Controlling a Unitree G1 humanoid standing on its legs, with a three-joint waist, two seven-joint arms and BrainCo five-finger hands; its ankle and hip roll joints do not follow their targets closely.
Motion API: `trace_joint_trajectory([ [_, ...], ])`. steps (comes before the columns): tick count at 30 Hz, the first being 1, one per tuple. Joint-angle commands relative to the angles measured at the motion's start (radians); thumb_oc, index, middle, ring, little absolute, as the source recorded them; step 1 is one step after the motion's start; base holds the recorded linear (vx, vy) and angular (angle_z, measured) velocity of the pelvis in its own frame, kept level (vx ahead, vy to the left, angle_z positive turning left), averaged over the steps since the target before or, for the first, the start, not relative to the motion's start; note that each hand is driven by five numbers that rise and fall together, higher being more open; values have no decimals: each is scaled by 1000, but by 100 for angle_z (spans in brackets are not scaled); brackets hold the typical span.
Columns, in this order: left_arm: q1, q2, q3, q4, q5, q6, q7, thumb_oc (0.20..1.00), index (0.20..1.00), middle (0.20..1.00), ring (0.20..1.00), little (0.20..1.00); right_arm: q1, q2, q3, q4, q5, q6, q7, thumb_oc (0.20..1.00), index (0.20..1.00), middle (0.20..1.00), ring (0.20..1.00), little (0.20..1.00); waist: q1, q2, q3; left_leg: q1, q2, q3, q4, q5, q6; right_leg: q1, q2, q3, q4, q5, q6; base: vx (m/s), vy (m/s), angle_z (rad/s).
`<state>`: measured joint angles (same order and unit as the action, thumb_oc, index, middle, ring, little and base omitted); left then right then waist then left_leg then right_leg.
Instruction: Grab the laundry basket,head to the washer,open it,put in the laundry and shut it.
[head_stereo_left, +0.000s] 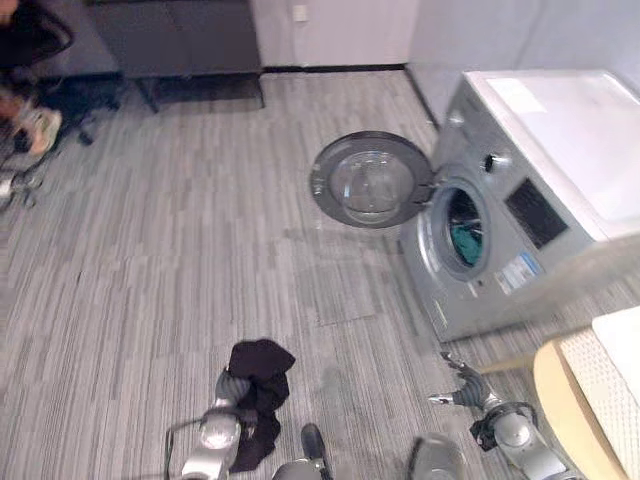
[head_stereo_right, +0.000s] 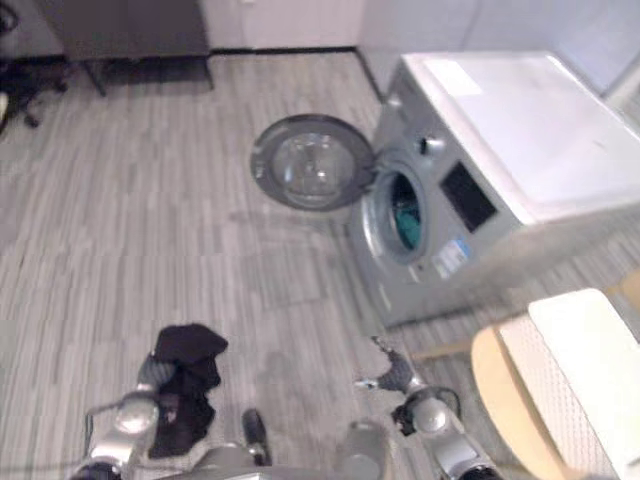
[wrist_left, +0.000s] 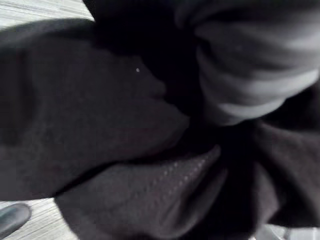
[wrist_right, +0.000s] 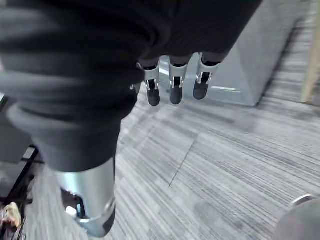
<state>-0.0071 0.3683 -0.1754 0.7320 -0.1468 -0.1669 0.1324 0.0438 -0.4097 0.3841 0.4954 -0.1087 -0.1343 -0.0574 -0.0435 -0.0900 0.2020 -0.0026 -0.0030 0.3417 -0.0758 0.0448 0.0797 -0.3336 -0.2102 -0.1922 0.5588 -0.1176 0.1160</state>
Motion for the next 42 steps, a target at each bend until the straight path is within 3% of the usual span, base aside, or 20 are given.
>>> trace_joint_trajectory([
  [1, -8, -17, 2, -41, 8, -48, 11, 200, 200, 200, 200, 200, -44, -38, -12, -10, 8, -23, -27, 1000, 1000, 1000, 1000, 1000, -25, 47, 36, 19, 12, -13, 73, -158, -45, 120, 73, -15, -195, -12, 5, 322, -11, 58],
  [3, -13, -24, -13, -17, 22, -39, -3, 200, 200, 200, 200, 200, -38, -34, -14, 1, 18, -22, -23, 1000, 1000, 1000, 1000, 1000, -40, 36, 39, 46, -7, -43, 72, -176, -44, 57, 88, -1, -352, 80, 15, 332, -101, 38],
  [4, -13, -24, -13, -17, 22, -39, -3, 200, 200, 200, 200, 200, -38, -35, -14, 1, 18, -22, -23, 1000, 1000, 1000, 1000, 1000, -41, 37, 40, 47, -7, -45, 73, -176, -44, 59, 88, -3, -354, 81, 15, 587, -196, 53],
  [5, -10, -30, -15, -14, 40, -33, -14, 200, 200, 200, 200, 200, -29, -27, -12, 11, 8, -16, -17, 1000, 1000, 1000, 1000, 1000, -43, 30, 40, 90, -18, -78, 85, -227, -52, 34, 83, -36, -464, 120, 43, 564, -175, 59],
  [8, 0, -36, -18, -15, 53, -31, -18, 200, 200, 200, 200, 200, -26, -19, -10, 34, -1, -12, -12, 1000, 1000, 1000, 1000, 1000, -39, 38, 37, 132, -12, -80, 88, -261, -58, 17, 68, -134, -475, 131, 51, 379, -125, 34],
  [11, 30, -46, -43, -38, 73, -29, -45, 200, 200, 200, 200, 200, 13, -30, -23, 19, -1, -15, -2, 1000, 1000, 1000, 1000, 1000, -50, 38, 8, 167, -18, -92, 133, -302, -71, 67, 68, -181, -468, 124, 22, 453, -210, 5],
  [13, 18, -63, -70, -17, 67, -28, -54, 200, 200, 200, 200, 200, 29, -45, -41, 22, 12, -22, -7, 1000, 1000, 1000, 1000, 1000, -75, 44, -11, 121, 49, -64, 320, -253, -140, 130, 102, -160, -481, 108, -22, 333, -259, 58],
  [14, 17, -63, -71, -16, 66, -28, -54, 200, 200, 200, 200, 200, 30, -46, -42, 22, 13, -22, -7, 1000, 1000, 1000, 1000, 1000, -75, 45, -12, 117, 52, -64, 328, -256, -143, 131, 105, -162, -483, 108, -24, 311, -254, 91],
  [16, 13, -66, -88, -25, 64, -31, -61, 200, 200, 200, 200, 200, 34, -63, -44, 15, 22, -24, -5, 1000, 1000, 1000, 1000, 1000, -79, 46, -18, 71, 96, -65, 490, -174, -186, 183, 147, -136, -514, 84, -59, 245, -213, 24],
  [17, -6, -72, -106, -25, 65, -29, -61, 200, 200, 200, 200, 200, 29, -73, -43, 25, 28, -21, -9, 1000, 1000, 1000, 1000, 1000, -81, 24, -17, 16, 106, -56, 549, -126, -176, 218, 153, -111, -544, 78, -83, 184, -179, -45],
  [19, -7, -72, -112, -33, 65, -30, -61, 200, 200, 200, 200, 200, 27, -77, -44, 20, 32, -24, -12, 1000, 1000, 1000, 1000, 1000, -80, 17, -18, -9, 106, -55, 541, -146, -163, 231, 155, -90, -553, 74, -83, 194, -32, -95],
  [20, -4, -65, -120, -62, 69, -33, -63, 200, 200, 200, 200, 200, 29, -90, -57, -1, 46, -30, -11, 1000, 1000, 1000, 1000, 1000, -81, 3, -24, -49, 105, -74, 470, -189, -140, 254, 159, -35, -565, 66, -70, 243, 25, -105],
  [22, 2, -60, -127, -78, 70, -36, -66, 200, 200, 200, 200, 200, 30, -96, -59, -6, 45, -32, -9, 1000, 1000, 1000, 1000, 1000, -79, -1, -25, -62, 106, -96, 389, -194, -134, 269, 163, 14, -566, 59, -65, 261, 67, -101],
  [25, 4, -54, -136, -87, 73, -41, -65, 200, 200, 200, 200, 200, 33, -96, -58, -7, 45, -35, -11, 1000, 1000, 1000, 1000, 1000, -65, -6, -20, -102, 100, -163, 282, -123, -142, 289, 178, 79, -566, 50, -64, 207, 51, -130],
  [29, -10, -52, -164, -110, 68, -51, -55, 200, 200, 200, 200, 200, 12, -90, -45, 11, 48, -38, -14, 1000, 1000, 1000, 1000, 1000, -33, 4, 2, -178, 60, -390, 153, -8, -156, 330, 244, 263, -538, 29, -66, 305, 118, -194],
  [35, -25, -49, -186, -112, 82, -47, -69, 200, 200, 200, 200, 200, 2, -64, -33, 22, 33, -32, 5, 1000, 1000, 1000, 1000, 1000, -59, 6, -25, -87, 74, -207, 142, -65, -115, 304, 218, 395, -420, -3, -29, 231, 224, -157],
  [37, -48, -37, -177, -107, 84, -49, -56, 200, 200, 200, 200, 200, -32, -45, -8, 20, 21, -28, 16, 1000, 1000, 1000, 1000, 1000, -61, 5, -23, -50, 78, -105, 147, -104, -98, 256, 199, 361, -379, 14, -10, 91, 127, -211],
  [40, -51, -24, -161, -133, 64, -52, -44, 200, 200, 200, 200, 200, -45, -15, -5, 18, 22, -33, 19, 1000, 1000, 1000, 1000, 1000, -33, 27, -34, -5, 95, -19, 112, -111, -102, 224, 109, 27, -347, 0, -19, 70, 22, -184],
  [41, -46, -19, -152, -140, 58, -51, -45, 200, 200, 200, 200, 200, -53, -2, -1, 38, 14, -31, 17, 1000, 1000, 1000, 1000, 1000, -14, 39, -53, 31, 107, 32, 100, -131, -109, 239, 55, -162, -328, -25, -32, 144, -35, -75],
  [42, -42, -19, -144, -139, 57, -50, -46, 200, 200, 200, 200, 200, -55, 5, 1, 41, 11, -31, 17, 1000, 1000, 1000, 1000, 1000, -8, 41, -60, 46, 109, 61, 98, -134, -107, 239, 36, -230, -320, -19, -38, 129, -44, -115],
])
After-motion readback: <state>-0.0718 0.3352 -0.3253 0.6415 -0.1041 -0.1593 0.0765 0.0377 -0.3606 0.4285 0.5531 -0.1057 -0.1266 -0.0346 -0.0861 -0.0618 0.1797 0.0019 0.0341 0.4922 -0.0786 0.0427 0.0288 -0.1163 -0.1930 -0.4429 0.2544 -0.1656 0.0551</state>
